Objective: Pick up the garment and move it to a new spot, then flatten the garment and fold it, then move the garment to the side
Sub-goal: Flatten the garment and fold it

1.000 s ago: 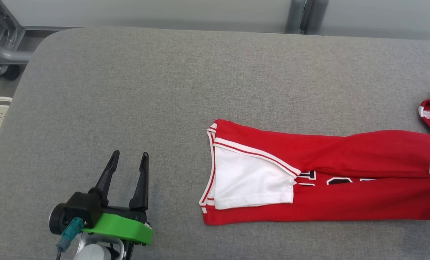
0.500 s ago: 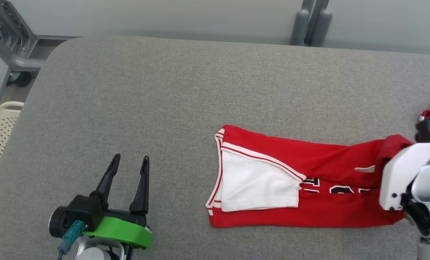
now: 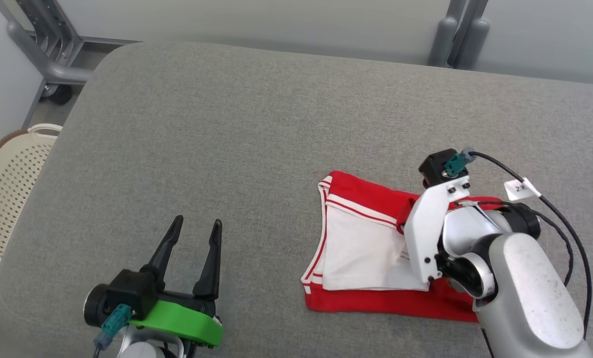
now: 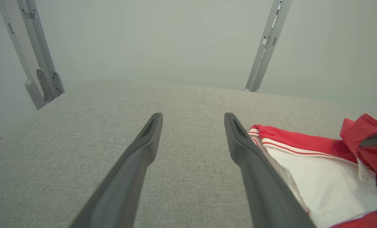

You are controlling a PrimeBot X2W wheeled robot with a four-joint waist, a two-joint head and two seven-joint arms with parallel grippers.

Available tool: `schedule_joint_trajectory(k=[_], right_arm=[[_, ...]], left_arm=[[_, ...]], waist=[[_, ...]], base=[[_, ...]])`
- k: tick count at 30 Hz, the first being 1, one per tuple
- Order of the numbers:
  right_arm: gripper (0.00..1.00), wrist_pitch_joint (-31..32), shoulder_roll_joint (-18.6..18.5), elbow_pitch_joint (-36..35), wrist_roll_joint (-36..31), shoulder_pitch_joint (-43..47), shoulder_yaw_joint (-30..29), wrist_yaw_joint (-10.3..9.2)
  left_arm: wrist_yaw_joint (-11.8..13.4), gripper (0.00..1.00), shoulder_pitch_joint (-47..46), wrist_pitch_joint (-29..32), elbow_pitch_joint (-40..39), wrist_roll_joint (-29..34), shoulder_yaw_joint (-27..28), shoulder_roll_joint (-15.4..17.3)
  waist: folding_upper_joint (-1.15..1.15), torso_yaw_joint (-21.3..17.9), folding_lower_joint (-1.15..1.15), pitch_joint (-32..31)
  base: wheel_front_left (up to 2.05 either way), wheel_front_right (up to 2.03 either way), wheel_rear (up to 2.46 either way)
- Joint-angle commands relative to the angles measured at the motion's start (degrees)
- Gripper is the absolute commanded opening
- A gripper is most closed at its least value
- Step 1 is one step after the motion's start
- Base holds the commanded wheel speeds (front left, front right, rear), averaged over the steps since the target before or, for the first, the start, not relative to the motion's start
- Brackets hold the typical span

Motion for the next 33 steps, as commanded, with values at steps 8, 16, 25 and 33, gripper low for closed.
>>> schedule_joint_trajectory(k=[8,16,25,33], right_arm=[[0.00,-1.8,0.3,8.1,3.5,-5.6,5.2,-0.03],[0.00,-3.3,0.4,14.0,5.3,-8.9,8.4,-0.03],[1.00,-5.3,0.4,16.8,7.7,-10.2,10.2,-0.03],[1.00,-6.6,0.3,13.0,12.9,-11.1,12.4,-0.03]], left_arm=[[-0.2,1.00,-0.8,-0.1,0.3,-0.6,-0.3,-0.4],[-0.2,1.00,-1.0,-0.1,0.4,-0.8,-0.3,-0.9],[-0.2,1.00,-1.5,-0.1,0.4,-0.8,-0.2,-1.4],[-0.2,1.00,-1.9,-0.1,0.5,-0.6,0.5,-1.6]], waist=[[0.00,2.8,0.00,1.2],[0.00,4.3,0.00,2.1],[0.00,4.7,0.00,2.7],[0.00,4.0,0.00,2.7]], base=[[0.00,0.00,0.00],[0.00,0.00,0.00],[0.00,0.00,0.00],[0.00,0.00,0.00]])
